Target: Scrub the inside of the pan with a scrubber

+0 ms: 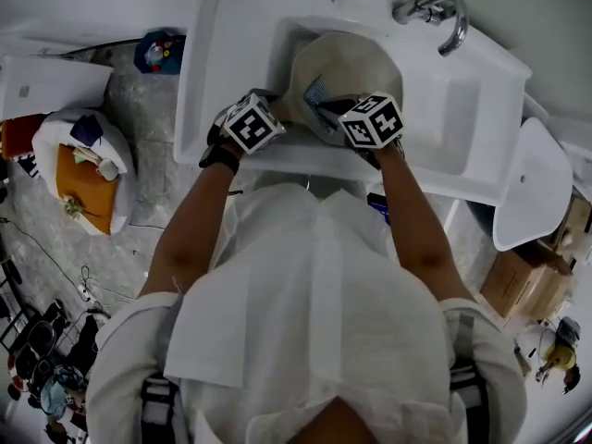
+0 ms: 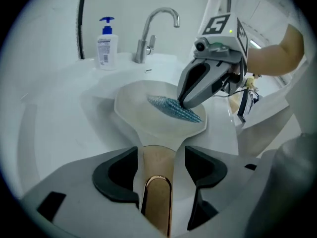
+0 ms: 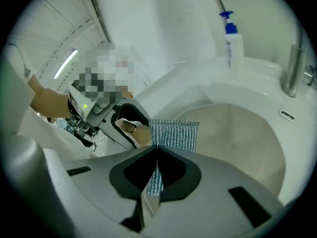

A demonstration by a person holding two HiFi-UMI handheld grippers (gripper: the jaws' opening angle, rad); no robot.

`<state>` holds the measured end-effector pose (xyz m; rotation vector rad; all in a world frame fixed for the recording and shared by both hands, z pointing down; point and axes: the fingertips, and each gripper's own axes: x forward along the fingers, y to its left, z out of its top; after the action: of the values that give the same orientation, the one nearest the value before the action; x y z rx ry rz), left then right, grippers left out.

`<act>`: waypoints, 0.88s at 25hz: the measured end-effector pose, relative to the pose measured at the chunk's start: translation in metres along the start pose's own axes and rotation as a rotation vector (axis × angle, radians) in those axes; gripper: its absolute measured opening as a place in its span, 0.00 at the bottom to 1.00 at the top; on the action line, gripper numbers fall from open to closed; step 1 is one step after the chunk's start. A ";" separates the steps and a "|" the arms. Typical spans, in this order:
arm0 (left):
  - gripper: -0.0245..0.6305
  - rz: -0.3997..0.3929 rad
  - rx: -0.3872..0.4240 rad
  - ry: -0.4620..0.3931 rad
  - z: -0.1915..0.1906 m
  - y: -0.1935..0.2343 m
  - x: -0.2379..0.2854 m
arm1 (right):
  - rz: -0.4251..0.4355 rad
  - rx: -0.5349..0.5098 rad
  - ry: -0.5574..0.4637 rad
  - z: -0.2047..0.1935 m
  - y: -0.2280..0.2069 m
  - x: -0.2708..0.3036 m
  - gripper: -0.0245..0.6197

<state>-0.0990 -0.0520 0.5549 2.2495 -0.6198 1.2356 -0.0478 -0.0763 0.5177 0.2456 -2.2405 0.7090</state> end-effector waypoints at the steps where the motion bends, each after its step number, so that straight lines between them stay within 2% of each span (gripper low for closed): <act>1: 0.50 0.008 -0.023 -0.025 0.002 0.002 -0.007 | -0.021 0.024 -0.040 0.002 -0.004 -0.011 0.06; 4: 0.50 0.040 -0.081 -0.130 0.017 0.011 -0.031 | -0.095 0.108 -0.188 0.010 -0.016 -0.049 0.06; 8: 0.48 0.158 -0.107 -0.306 0.047 0.037 -0.069 | -0.210 0.201 -0.411 0.017 -0.034 -0.106 0.06; 14: 0.29 0.292 -0.148 -0.566 0.098 0.061 -0.132 | -0.394 0.229 -0.670 0.019 -0.057 -0.195 0.06; 18: 0.14 0.370 -0.129 -0.682 0.120 0.066 -0.169 | -0.495 0.236 -0.819 0.018 -0.062 -0.246 0.06; 22: 0.09 0.420 -0.115 -0.770 0.132 0.070 -0.198 | -0.565 0.235 -0.918 0.015 -0.062 -0.280 0.06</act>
<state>-0.1534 -0.1572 0.3368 2.5366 -1.4569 0.4152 0.1608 -0.1476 0.3331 1.5055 -2.6811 0.5965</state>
